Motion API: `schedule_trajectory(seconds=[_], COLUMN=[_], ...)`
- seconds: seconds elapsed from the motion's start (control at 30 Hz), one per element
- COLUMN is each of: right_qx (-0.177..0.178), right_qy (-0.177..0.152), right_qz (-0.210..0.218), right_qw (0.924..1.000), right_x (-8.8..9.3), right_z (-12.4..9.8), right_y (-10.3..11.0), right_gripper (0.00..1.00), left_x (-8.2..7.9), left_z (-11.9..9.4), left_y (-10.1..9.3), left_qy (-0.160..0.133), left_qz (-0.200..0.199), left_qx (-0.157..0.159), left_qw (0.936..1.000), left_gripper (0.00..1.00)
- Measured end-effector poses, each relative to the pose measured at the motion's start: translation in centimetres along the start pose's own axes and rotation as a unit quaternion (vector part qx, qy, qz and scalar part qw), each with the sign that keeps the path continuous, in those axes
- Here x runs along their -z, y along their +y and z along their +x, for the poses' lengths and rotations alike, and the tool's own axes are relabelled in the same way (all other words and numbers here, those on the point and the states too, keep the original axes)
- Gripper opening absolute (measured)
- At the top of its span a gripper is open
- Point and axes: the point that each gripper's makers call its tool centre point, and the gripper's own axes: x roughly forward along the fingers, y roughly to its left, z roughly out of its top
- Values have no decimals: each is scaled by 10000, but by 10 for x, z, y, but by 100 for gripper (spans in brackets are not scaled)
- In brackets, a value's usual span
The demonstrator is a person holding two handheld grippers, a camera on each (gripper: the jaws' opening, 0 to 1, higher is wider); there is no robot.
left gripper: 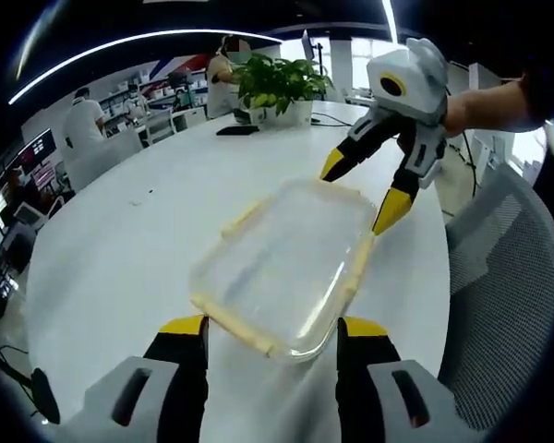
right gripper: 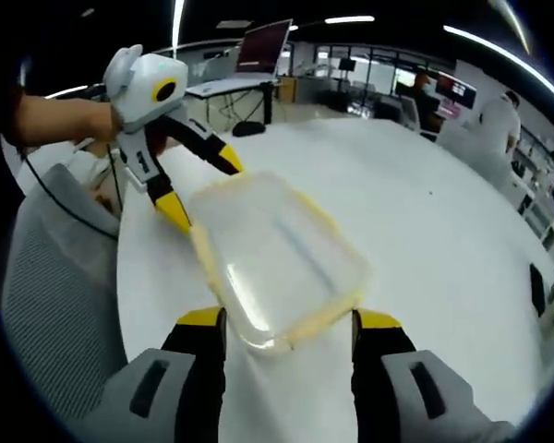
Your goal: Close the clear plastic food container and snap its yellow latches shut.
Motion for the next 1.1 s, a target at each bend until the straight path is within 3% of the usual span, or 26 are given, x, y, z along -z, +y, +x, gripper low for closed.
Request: schedule_trajectory(seconds=[0.83, 1.1], right_qx=[-16, -39], right_qy=[143, 325], right_qz=[-47, -186], right_qw=[9999, 9993], right_x=[-15, -10], right_z=[17, 21], right_y=[-36, -36], right_gripper=[52, 51], left_x=[-12, -10], left_z=[19, 21], left_y=[35, 36], left_qy=[181, 236], left_qz=[51, 39], left_qx=[-28, 10], left_qw=[9998, 9997], left_gripper=[50, 48])
